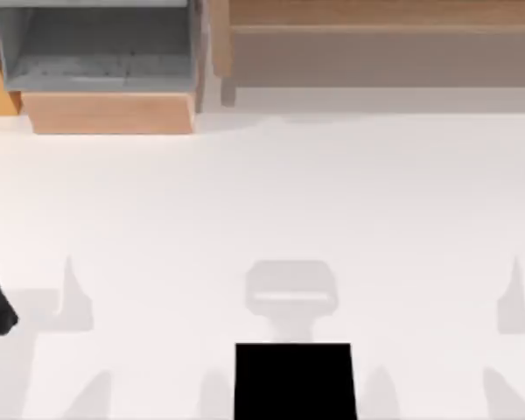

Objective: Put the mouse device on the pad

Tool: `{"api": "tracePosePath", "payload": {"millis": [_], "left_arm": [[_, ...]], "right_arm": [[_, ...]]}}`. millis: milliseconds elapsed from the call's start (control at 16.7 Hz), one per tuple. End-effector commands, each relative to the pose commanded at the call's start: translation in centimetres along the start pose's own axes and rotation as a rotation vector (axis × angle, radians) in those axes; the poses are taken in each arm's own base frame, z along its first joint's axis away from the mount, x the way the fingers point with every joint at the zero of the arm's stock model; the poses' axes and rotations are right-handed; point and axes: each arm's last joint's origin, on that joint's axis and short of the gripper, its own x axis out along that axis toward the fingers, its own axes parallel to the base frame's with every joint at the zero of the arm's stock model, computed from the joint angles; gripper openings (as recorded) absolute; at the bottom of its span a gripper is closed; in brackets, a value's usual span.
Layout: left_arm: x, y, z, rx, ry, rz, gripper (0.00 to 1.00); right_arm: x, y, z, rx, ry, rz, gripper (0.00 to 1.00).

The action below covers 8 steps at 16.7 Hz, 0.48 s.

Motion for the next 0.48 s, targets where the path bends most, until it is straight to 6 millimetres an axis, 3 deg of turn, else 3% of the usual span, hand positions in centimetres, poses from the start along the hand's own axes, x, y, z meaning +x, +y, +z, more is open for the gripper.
{"api": "tracePosePath", "payload": {"millis": [240, 480], "left_arm": [[0.0, 0.0, 0.0, 0.0, 0.0, 0.0, 1.0], [0.0, 0.0, 0.0, 0.0, 0.0, 0.0, 1.0]], "right_arm": [[0.0, 0.0, 0.6, -0.025, 0.013, -0.004, 1.0], [0.4, -0.2, 4.1, -0.166, 0.132, -0.015, 1.0]]}}
